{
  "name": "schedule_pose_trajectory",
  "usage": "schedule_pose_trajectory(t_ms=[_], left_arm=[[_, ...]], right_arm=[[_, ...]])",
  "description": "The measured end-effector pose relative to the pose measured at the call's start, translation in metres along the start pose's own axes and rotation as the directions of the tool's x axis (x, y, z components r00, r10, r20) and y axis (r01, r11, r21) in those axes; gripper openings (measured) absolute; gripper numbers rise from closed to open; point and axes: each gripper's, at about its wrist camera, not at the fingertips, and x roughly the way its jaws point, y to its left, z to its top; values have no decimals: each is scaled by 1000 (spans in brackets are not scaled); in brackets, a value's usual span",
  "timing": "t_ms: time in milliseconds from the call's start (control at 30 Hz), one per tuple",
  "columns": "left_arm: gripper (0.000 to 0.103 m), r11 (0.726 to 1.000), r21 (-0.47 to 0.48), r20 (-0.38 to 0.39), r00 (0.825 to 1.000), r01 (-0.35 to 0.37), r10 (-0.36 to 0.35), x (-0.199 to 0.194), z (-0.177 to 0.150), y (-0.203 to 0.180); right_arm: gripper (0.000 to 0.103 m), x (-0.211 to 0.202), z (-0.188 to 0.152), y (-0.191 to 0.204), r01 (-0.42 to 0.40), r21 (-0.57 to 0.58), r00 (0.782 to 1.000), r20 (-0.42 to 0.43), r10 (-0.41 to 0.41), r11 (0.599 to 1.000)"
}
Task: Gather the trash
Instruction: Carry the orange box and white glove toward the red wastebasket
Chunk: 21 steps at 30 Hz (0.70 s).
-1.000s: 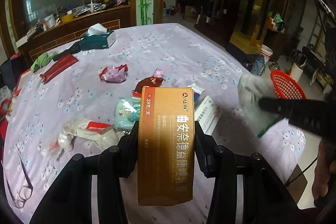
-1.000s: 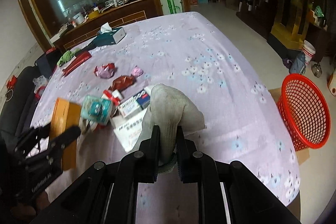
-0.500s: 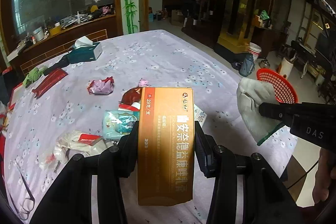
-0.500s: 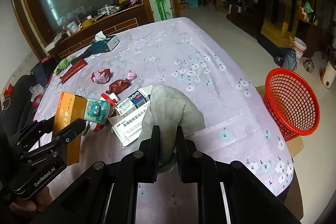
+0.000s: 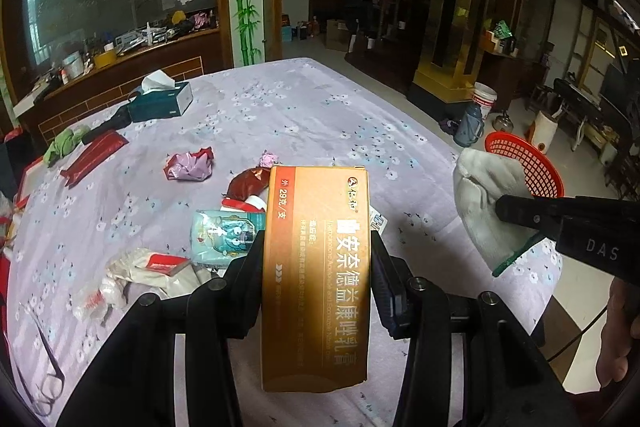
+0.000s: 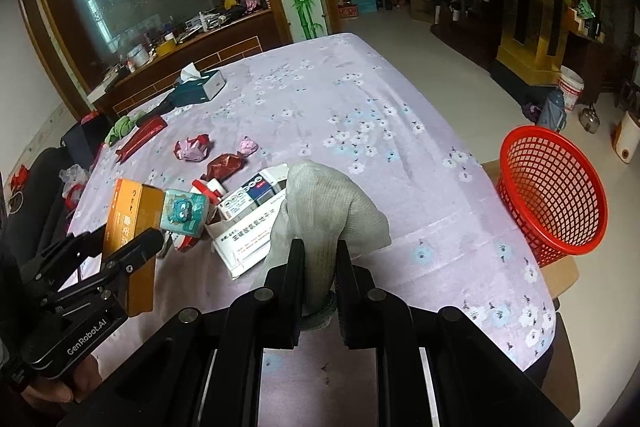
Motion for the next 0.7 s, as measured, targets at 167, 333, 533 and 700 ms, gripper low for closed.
schedule_pose_trajectory(t_ms=[167, 333, 533, 700], left_arm=[[45, 1000, 19, 0, 1000, 9, -9, 4, 5, -20], [45, 997, 68, -9, 999, 44, -43, 13, 15, -50], [45, 981, 139, -29, 991, 132, -129, 31, 39, -98], [45, 952, 194, -58, 972, 237, -230, 51, 65, -147]], right_arm=[[14, -6, 3, -25, 6, 40, 1000, 10, -6, 999], [14, -16, 5, -61, 24, 106, 999, 24, -26, 994], [14, -35, 11, -124, 72, 217, 995, 57, -86, 973], [14, -48, 21, -183, 107, 315, 988, 74, -136, 943]])
